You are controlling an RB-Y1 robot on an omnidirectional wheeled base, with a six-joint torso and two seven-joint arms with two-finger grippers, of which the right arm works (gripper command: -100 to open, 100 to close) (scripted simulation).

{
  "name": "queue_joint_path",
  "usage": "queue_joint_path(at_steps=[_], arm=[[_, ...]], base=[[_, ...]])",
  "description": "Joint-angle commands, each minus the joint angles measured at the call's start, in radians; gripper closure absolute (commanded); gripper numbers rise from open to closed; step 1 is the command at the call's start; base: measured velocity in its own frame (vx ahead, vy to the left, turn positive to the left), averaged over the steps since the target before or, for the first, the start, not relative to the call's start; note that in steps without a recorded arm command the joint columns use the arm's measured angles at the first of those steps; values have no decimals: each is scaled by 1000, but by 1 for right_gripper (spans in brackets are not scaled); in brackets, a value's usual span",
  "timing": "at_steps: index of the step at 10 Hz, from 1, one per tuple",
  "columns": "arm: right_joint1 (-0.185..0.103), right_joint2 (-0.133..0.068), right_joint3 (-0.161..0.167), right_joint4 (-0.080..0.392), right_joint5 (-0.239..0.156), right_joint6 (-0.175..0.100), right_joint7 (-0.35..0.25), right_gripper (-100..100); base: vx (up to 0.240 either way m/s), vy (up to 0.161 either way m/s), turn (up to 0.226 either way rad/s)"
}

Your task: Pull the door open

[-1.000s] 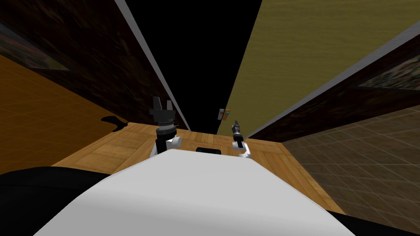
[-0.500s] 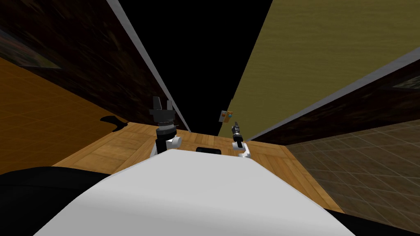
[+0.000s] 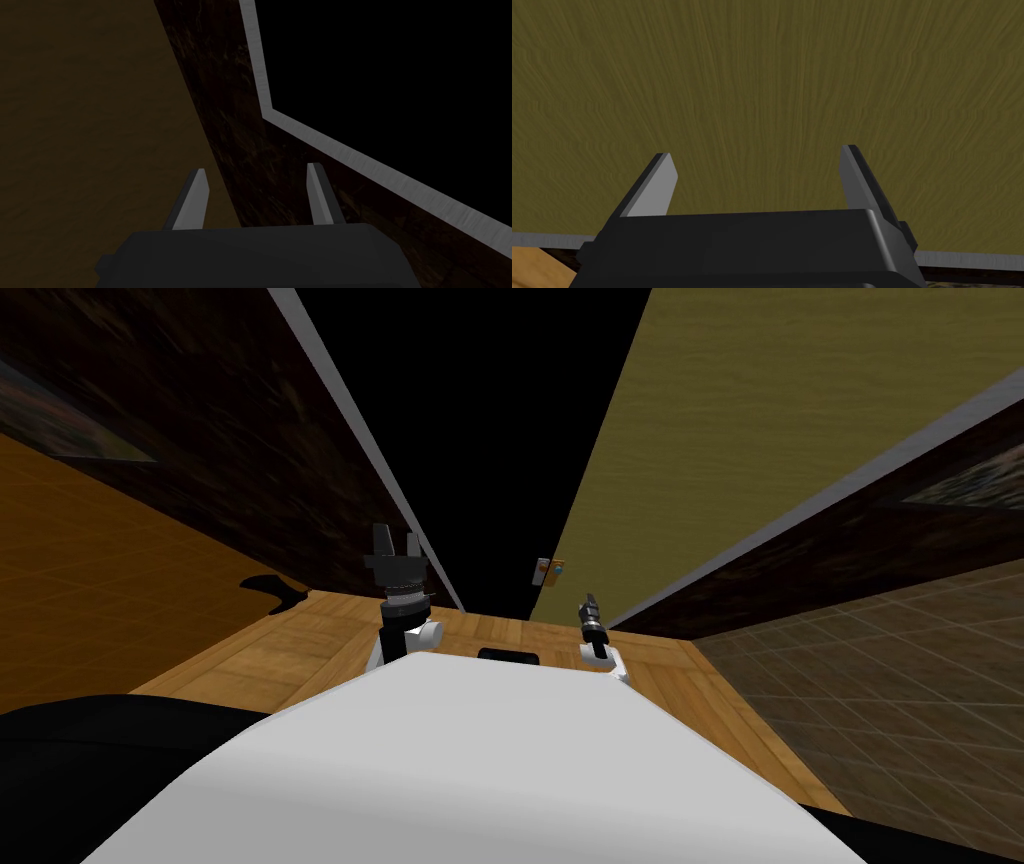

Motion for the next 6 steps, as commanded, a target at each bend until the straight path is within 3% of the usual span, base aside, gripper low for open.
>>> queue_joint_path(at_steps=[1,3,4,6], arm=[[1,-32,-27,20,-13,2,-10,-100],[5,-51,-47,33,-23,-2,-17,-100],[4,-65,-59,44,-31,-8,-23,-100],[-7,-71,-58,52,-38,-17,-29,-100]], base=[[54,14,-3],[60,5,19],[144,9,72],[200,-18,94]])
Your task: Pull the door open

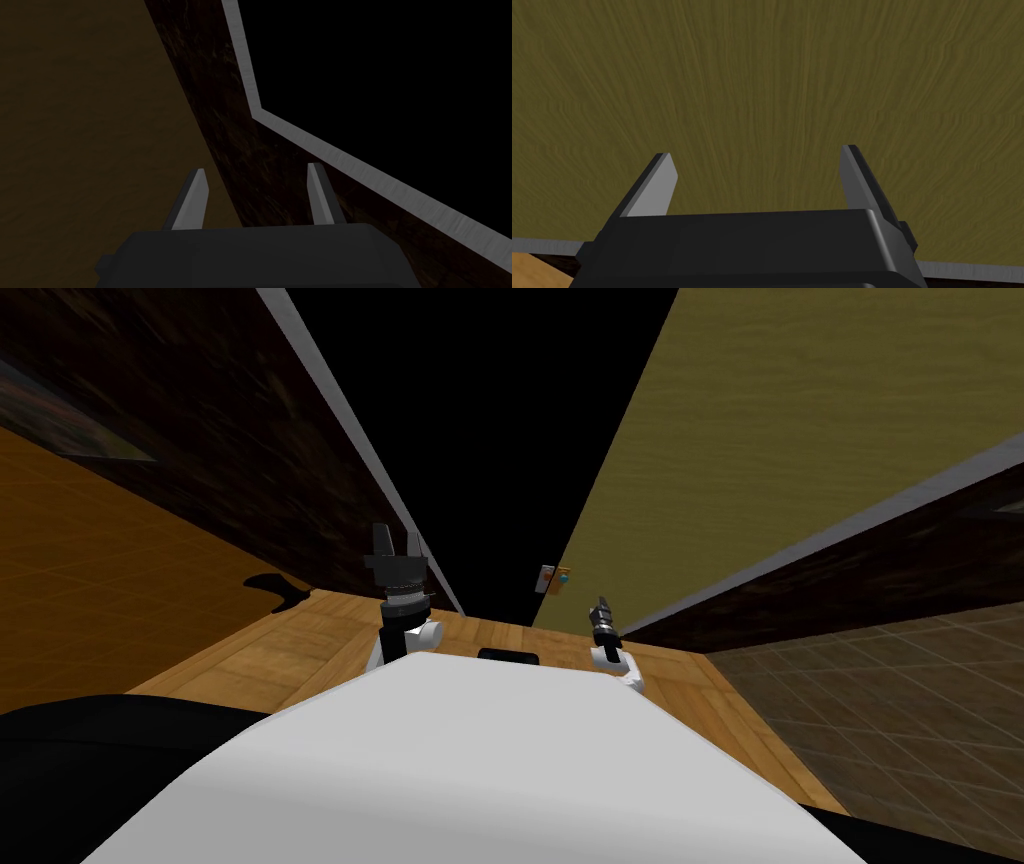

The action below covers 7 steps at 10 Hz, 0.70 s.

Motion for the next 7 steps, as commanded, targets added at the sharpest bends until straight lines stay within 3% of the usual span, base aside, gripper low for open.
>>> queue_joint_path(at_steps=[1,3,5,6,7], arm=[[-16,0,8,7,-4,-12,-4,-100],[-39,11,32,5,-4,-23,-7,-100],[-60,26,59,-1,-1,-31,-8,-100],[-55,19,51,-3,-2,-23,-9,-100],[-55,19,51,-3,-2,-23,-9,100]], base=[[228,-4,170],[203,23,172],[223,129,177],[90,61,29],[-7,-7,-30]])
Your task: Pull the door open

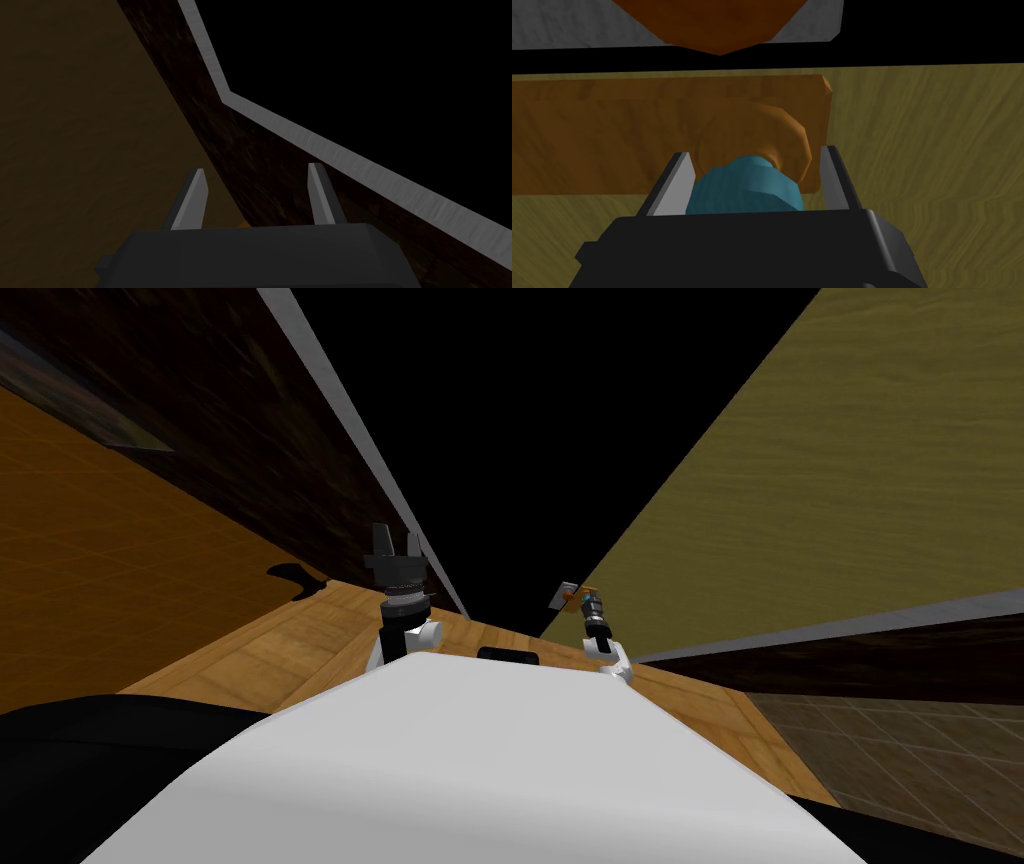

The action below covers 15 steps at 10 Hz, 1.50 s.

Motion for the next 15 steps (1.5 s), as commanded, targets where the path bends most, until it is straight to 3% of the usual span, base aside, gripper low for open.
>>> queue_joint_path(at_steps=[1,5,8,9,14,15], arm=[[3,0,-1,2,0,2,0,100],[3,0,-1,2,0,2,0,100],[37,-25,-33,13,-4,9,-5,100],[47,-27,-23,-6,-2,8,-17,-100],[63,-16,29,-49,14,-11,-53,-100],[59,-17,18,-37,11,-8,-45,-100]], base=[[-37,-18,7],[-14,-7,9],[-141,-92,-120],[-188,-28,-56],[-203,94,56],[-74,71,10]])
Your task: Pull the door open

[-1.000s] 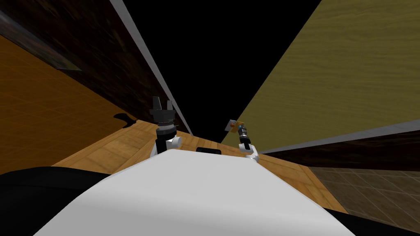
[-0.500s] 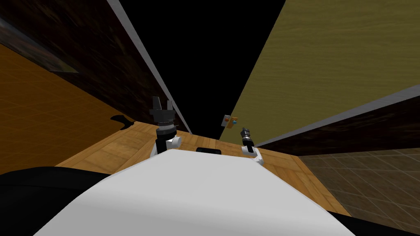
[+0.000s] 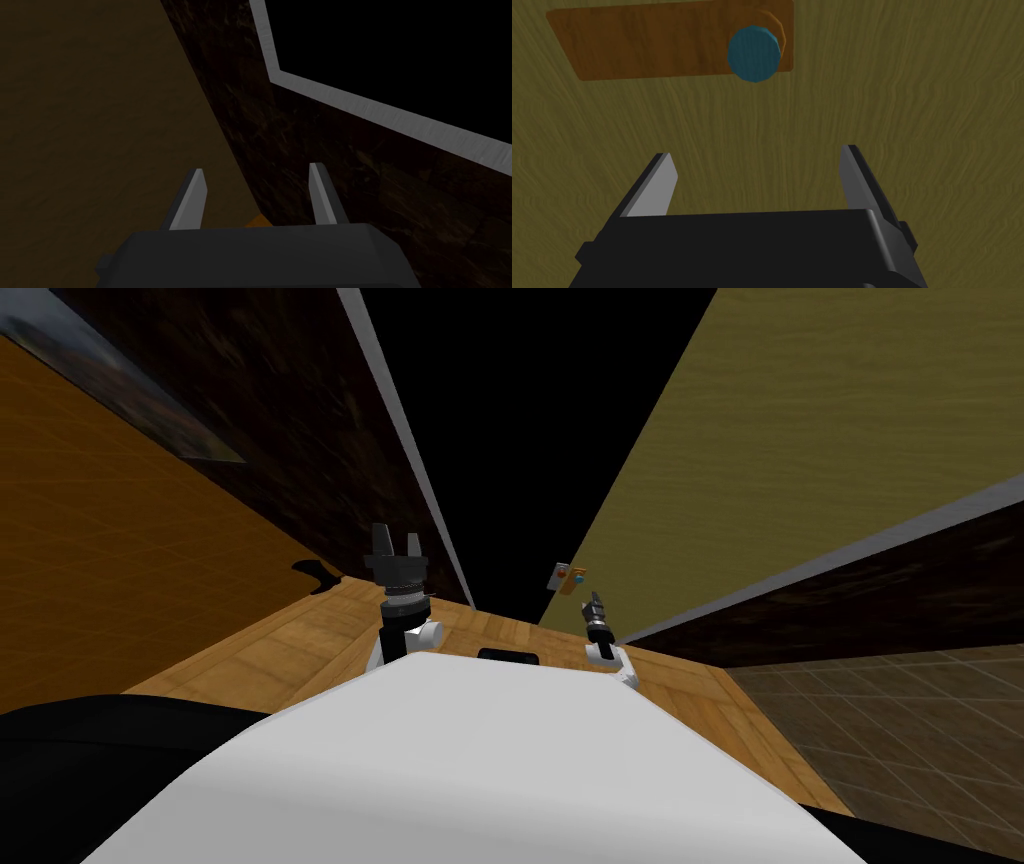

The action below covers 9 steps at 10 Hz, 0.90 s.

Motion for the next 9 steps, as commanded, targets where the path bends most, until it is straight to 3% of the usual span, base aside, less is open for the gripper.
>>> queue_joint_path(at_steps=[1,4,6,9], arm=[[14,-13,-30,14,-6,8,5,-100],[27,-32,-81,41,-17,22,19,-100],[18,-29,-81,44,-17,22,23,-100],[-7,-15,-60,41,-15,17,27,-100]], base=[[-39,-31,-177],[10,-96,-143],[149,-74,13],[174,10,86]])
